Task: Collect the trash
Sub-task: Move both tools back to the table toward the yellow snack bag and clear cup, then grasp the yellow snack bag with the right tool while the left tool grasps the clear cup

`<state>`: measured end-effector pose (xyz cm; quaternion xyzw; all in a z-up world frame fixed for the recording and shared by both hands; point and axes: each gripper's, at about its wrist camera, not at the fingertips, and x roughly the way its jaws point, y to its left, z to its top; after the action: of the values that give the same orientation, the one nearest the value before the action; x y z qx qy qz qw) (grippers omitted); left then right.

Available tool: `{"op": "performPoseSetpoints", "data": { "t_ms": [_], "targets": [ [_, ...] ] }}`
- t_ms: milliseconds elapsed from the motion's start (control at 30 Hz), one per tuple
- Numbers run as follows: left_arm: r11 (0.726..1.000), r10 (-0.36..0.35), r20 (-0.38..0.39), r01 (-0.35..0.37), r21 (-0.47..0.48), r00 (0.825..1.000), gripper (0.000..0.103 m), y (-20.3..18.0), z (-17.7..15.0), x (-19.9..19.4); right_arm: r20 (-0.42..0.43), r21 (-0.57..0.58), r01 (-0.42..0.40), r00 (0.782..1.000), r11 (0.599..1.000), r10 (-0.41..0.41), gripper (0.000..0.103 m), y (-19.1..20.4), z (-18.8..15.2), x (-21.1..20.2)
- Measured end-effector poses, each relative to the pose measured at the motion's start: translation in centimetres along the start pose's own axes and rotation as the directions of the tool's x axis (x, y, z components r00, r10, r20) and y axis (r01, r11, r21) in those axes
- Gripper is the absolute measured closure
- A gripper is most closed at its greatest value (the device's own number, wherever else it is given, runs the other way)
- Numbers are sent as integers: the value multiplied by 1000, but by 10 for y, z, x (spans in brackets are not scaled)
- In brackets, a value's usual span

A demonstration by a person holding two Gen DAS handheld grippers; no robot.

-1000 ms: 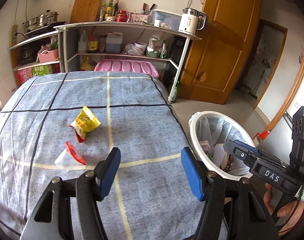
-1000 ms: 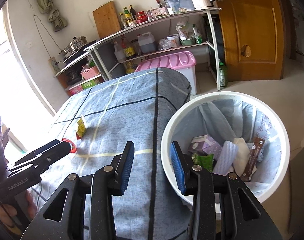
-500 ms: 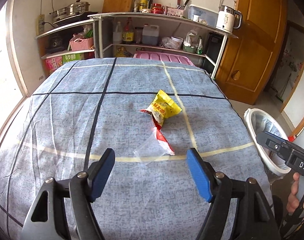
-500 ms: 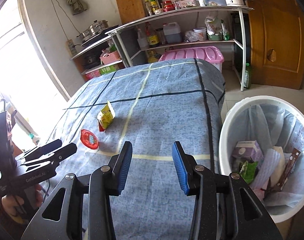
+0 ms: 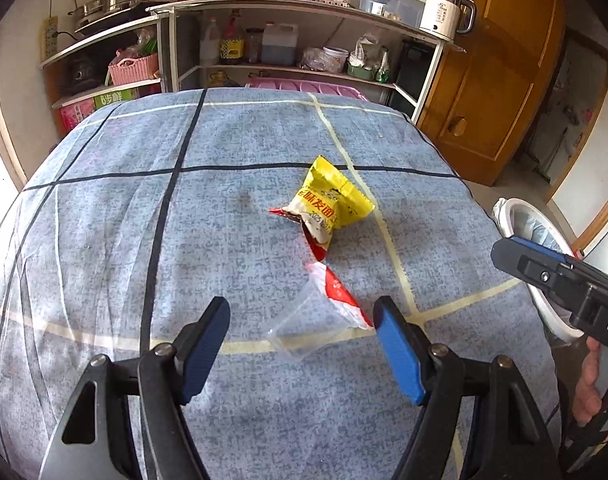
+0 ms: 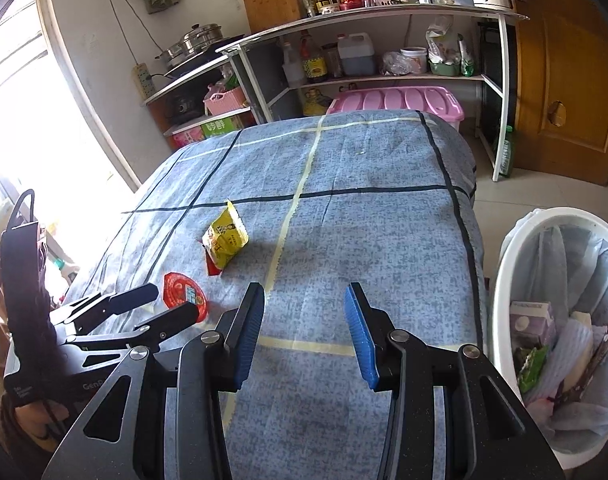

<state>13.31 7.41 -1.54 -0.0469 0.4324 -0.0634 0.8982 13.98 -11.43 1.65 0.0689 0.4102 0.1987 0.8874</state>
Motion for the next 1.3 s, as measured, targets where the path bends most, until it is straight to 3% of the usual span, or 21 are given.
{"op": "performPoseSetpoints", "data": {
  "t_ms": [167,533,733,867,1100,1133,1233,1300],
  "targets": [
    [1000,2,-18,-2,-2,1000,49,10,-3,4,-14,-17,-6,1000,1000,6,60,10,1,10],
    [995,-43,-2,42,-95,999,71,37,-6,2,-17,-28,-53,998,998,53,60,27,16,32],
    [990,-58,7,59,-129,998,75,51,-9,-3,-41,-61,-118,992,991,116,60,44,30,56],
    [987,-60,17,62,-147,998,75,60,-12,-8,-40,-74,-127,991,989,124,46,51,40,71],
    [983,-53,33,57,-172,998,77,73,-15,-13,-114,-66,-156,982,986,148,46,58,43,102],
    [982,-56,38,62,-176,998,77,74,-16,-13,-115,-69,-153,983,986,145,48,60,43,104],
    [983,-50,46,57,-173,998,79,75,-18,-15,-118,-74,-154,982,985,145,74,64,42,108],
    [983,-56,57,65,-170,997,81,74,-18,-18,-111,-81,-149,984,986,139,78,65,40,105]
  ]
}}
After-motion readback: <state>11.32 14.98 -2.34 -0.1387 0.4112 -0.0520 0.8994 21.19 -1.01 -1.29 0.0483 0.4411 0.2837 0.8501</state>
